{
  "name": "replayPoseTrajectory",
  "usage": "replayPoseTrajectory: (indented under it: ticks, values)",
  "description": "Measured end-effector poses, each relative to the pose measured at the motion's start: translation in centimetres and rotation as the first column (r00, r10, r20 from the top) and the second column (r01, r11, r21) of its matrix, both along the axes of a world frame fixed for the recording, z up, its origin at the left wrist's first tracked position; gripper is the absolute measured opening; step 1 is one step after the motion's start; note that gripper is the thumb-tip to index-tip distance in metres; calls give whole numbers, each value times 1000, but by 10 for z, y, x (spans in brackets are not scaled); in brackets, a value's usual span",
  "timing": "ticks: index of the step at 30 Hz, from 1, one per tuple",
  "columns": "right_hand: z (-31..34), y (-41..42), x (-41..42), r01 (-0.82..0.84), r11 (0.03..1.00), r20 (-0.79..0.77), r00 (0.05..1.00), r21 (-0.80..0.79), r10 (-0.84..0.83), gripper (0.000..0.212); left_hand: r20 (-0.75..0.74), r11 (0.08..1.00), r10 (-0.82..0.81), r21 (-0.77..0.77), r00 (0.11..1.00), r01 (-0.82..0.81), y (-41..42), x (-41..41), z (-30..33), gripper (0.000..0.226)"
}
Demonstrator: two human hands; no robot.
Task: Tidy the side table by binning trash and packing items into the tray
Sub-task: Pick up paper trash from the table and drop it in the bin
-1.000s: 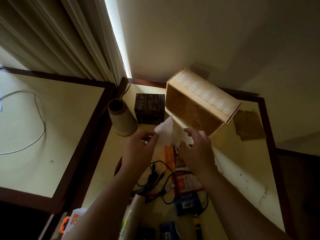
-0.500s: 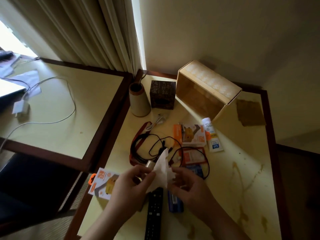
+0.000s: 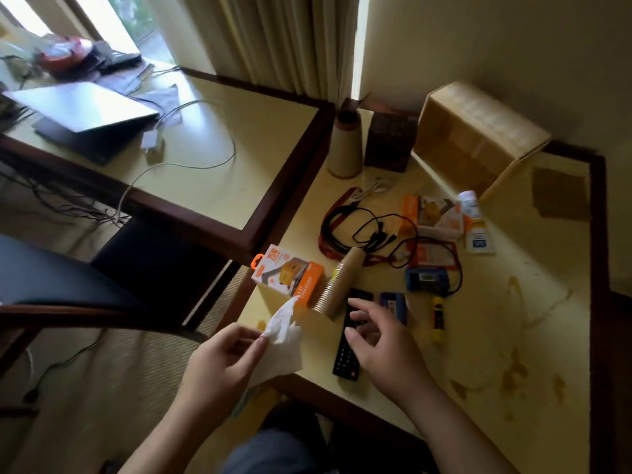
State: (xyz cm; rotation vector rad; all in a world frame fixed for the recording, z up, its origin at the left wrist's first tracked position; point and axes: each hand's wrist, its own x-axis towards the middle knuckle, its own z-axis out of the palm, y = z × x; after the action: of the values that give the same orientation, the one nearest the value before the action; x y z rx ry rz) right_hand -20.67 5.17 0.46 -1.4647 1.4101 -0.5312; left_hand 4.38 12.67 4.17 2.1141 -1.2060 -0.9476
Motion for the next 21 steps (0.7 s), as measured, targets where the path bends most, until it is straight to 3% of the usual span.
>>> replayPoseTrajectory:
  ticks: [8,17,21]
  values:
    - [-9,41,74,-202,976,-155,970,-86,187,47,119,982,185,22,976,-189,65,107,-74,7]
    - [-66,83,173,-301,925,-247,938,-231,243,45,214,906,200,332,956,-264,95,186,-236,14]
    - [-96,87,197,-404,839,-306,903,-364,302,46,228,857,190,435,955,-275,89,192,-302,19]
